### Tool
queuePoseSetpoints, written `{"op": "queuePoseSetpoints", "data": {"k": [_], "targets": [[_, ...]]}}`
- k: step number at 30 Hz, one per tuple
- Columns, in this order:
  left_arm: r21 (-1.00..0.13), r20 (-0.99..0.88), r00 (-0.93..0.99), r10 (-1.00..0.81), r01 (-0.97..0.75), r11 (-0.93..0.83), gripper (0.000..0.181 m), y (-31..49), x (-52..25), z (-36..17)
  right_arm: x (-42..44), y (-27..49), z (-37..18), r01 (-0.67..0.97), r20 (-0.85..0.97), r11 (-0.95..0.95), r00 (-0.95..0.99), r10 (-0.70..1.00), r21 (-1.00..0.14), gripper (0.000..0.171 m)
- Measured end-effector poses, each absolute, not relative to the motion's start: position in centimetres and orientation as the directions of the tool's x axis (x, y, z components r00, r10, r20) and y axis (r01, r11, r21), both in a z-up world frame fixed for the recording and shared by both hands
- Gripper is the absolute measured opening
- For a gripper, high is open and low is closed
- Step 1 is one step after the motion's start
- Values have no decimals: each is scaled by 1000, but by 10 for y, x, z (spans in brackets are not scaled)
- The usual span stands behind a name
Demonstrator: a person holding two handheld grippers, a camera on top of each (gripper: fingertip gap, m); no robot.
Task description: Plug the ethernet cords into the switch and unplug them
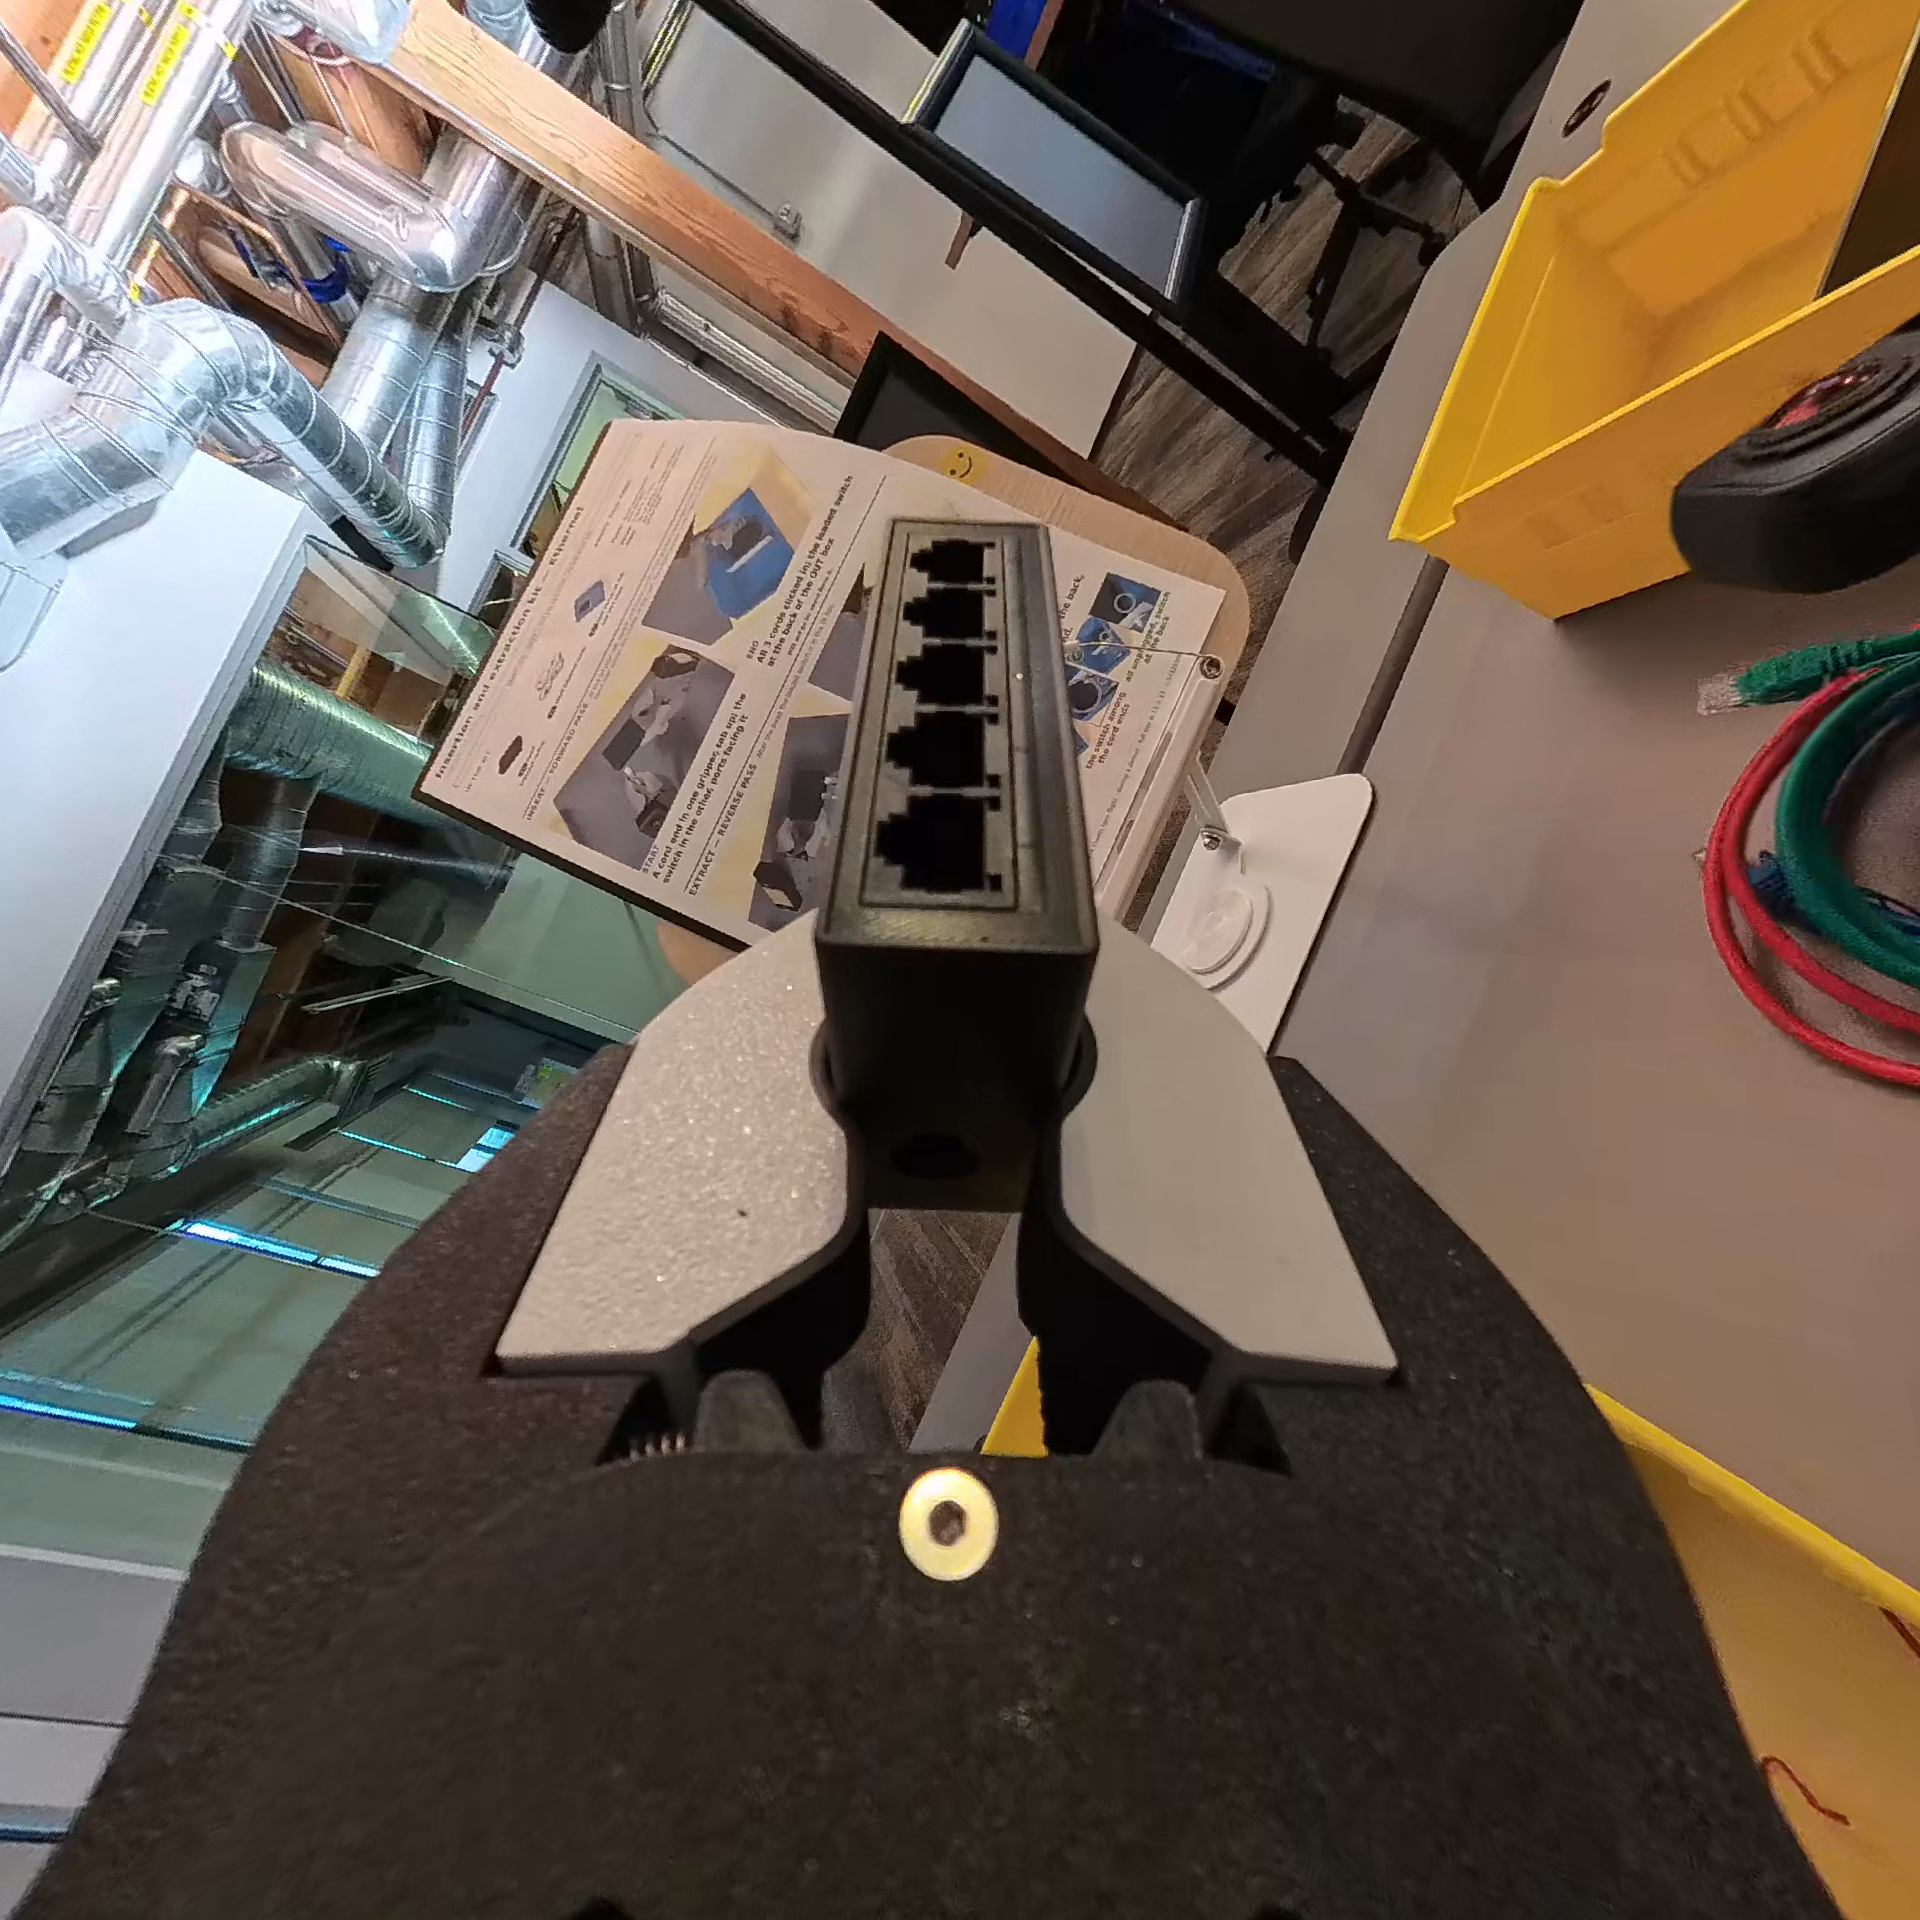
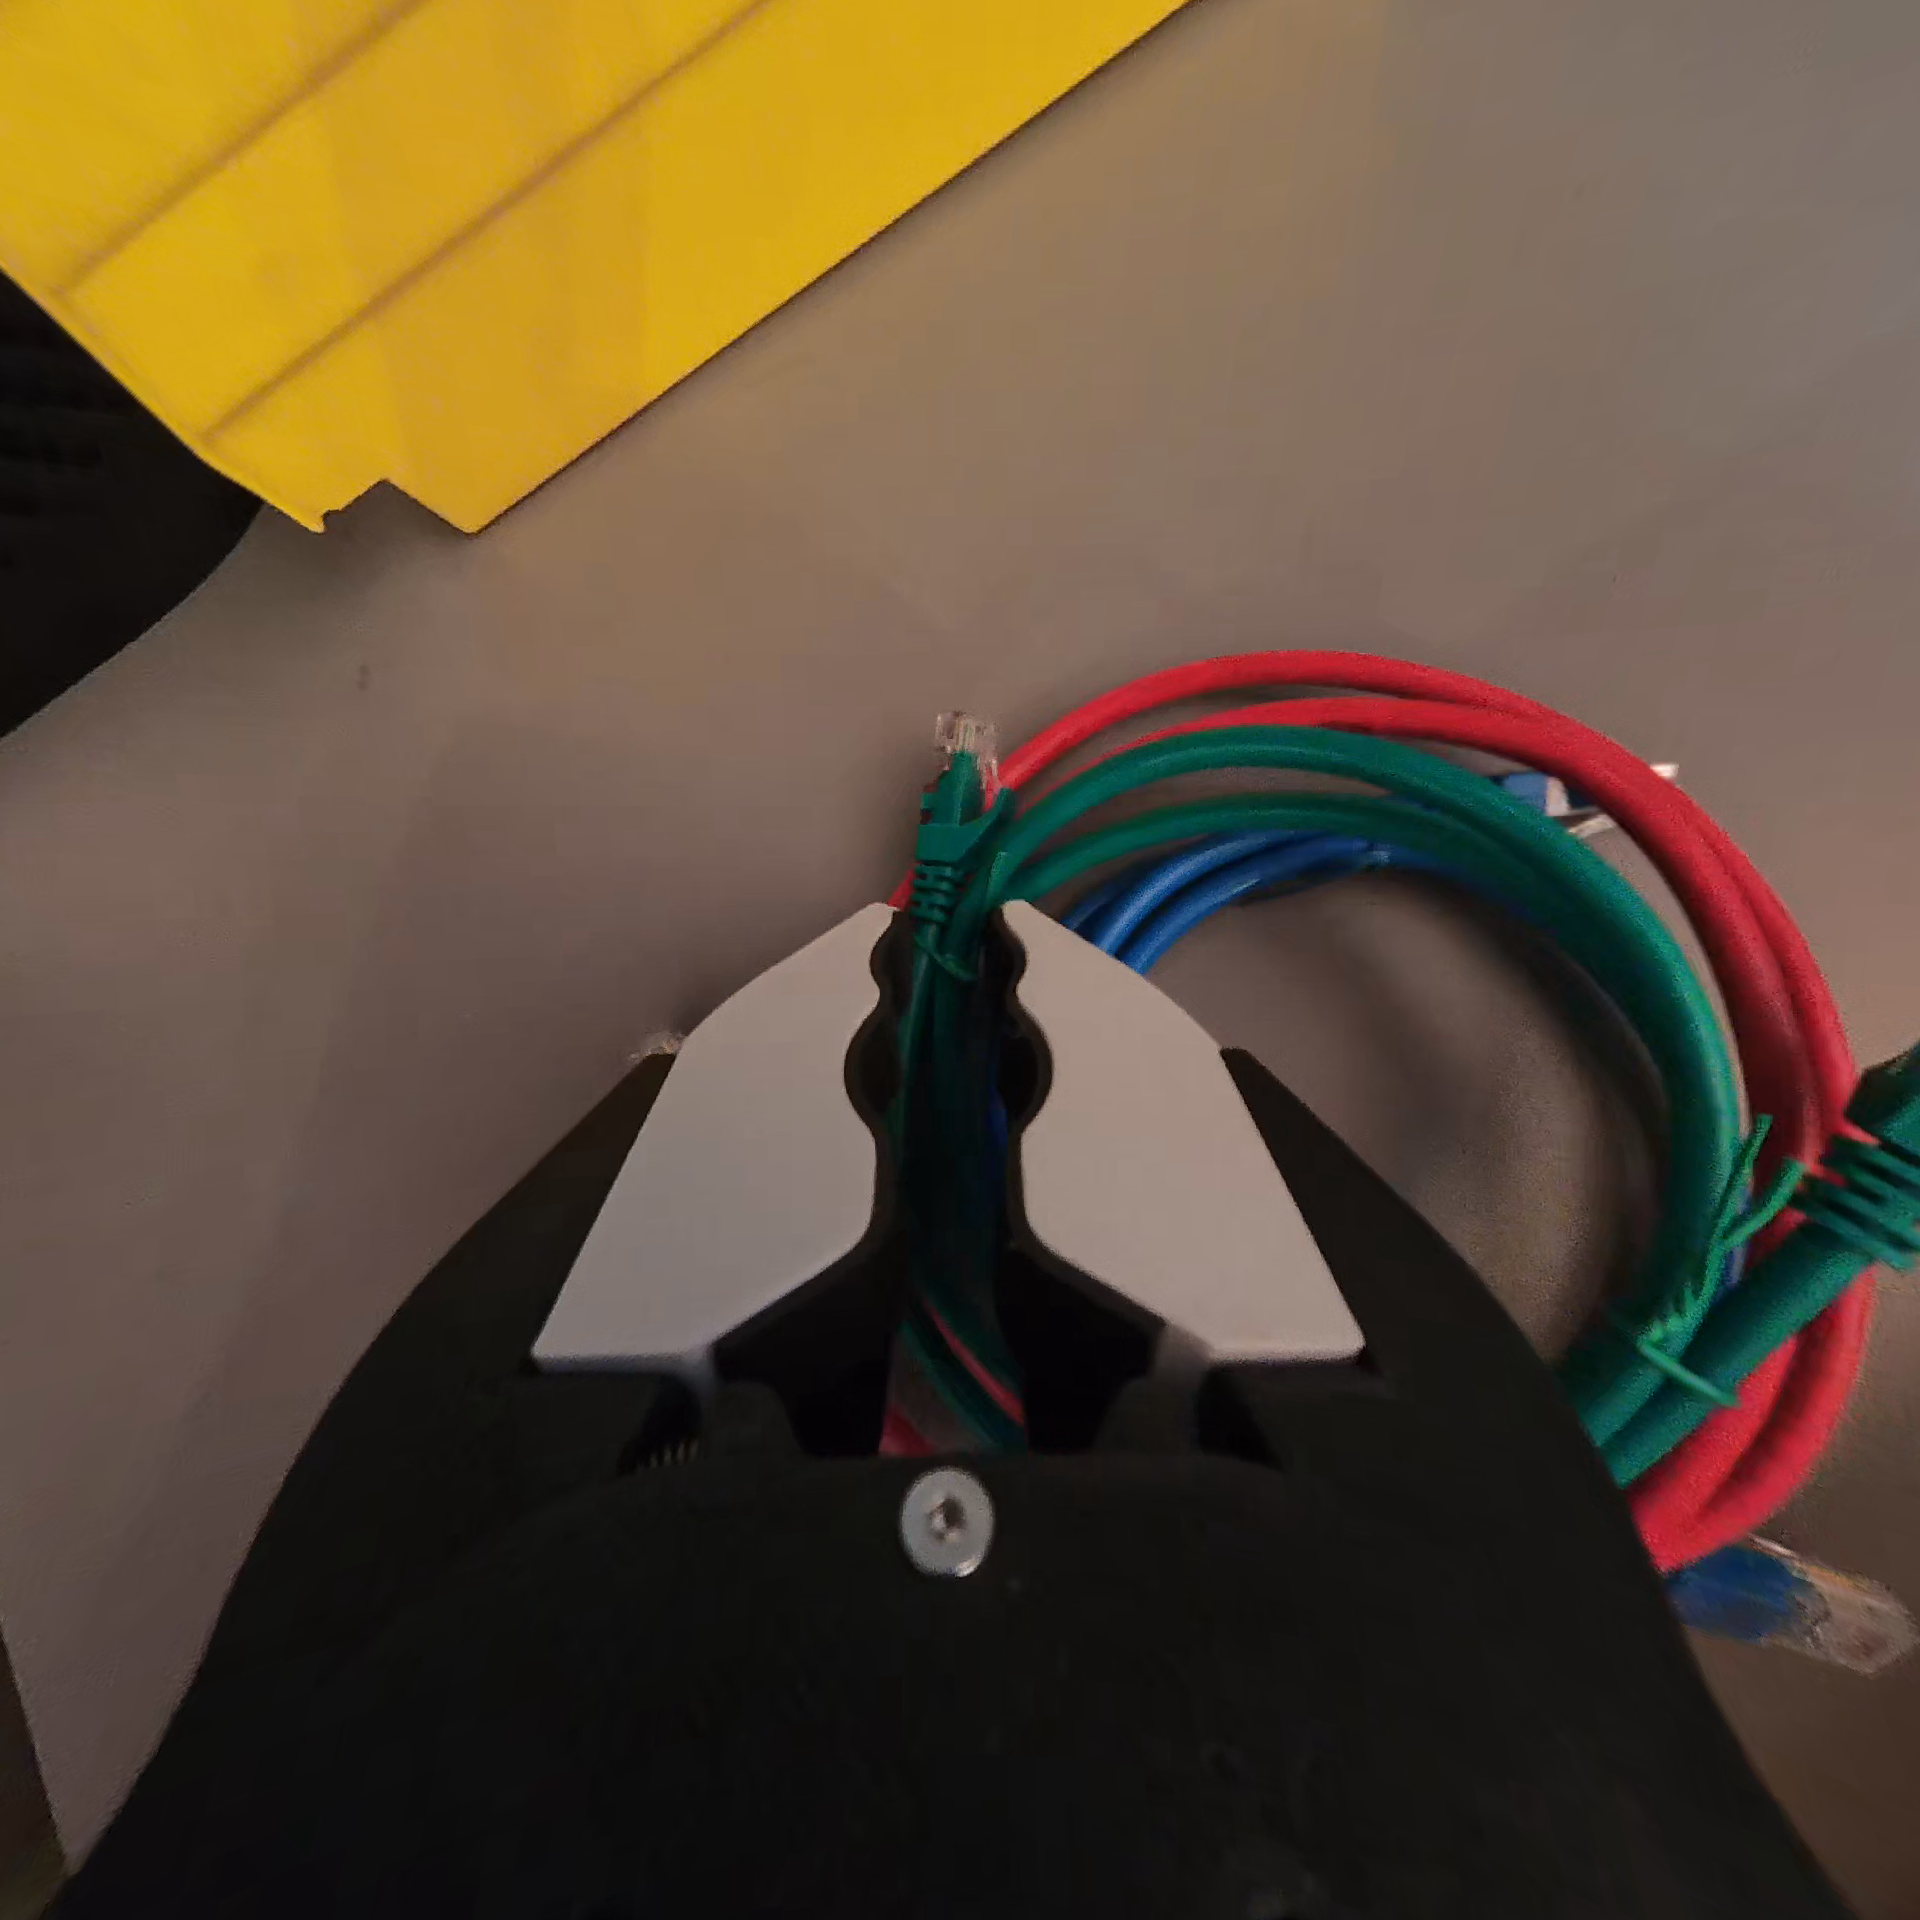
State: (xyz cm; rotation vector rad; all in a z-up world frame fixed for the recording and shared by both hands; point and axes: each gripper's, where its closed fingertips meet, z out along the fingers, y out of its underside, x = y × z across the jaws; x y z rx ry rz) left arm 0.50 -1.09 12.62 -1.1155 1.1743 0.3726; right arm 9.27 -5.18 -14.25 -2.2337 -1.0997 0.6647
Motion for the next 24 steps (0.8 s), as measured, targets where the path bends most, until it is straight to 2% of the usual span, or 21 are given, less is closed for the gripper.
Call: {"op": "queuePoseSetpoints", "data": {"k": [4,10,13,16,19,24], "targets": [[-499,-866,406,-291,-738,455,30,-11,4,128,95,-51,-131,577,-61,-416,534,843,-703,14],[-505,-862,413,-293,-737,448,30,-8,1,128,110,-43,-105,719,385,-147,520,762,-680,6],[-503,-864,410,-293,-745,439,30,-6,0,125,113,-43,-103,789,524,-63,463,715,-611,6],[-498,-866,405,-293,-749,436,30,-6,1,124,124,-37,-113,887,677,-29,373,634,-461,6],[-496,-867,402,-293,-751,436,30,-6,1,124,127,-36,-119,921,754,16,309,580,-389,6],[-495,-867,402,-294,-754,431,30,-5,1,123,125,-40,-130,917,732,49,282,621,-395,7]]}}
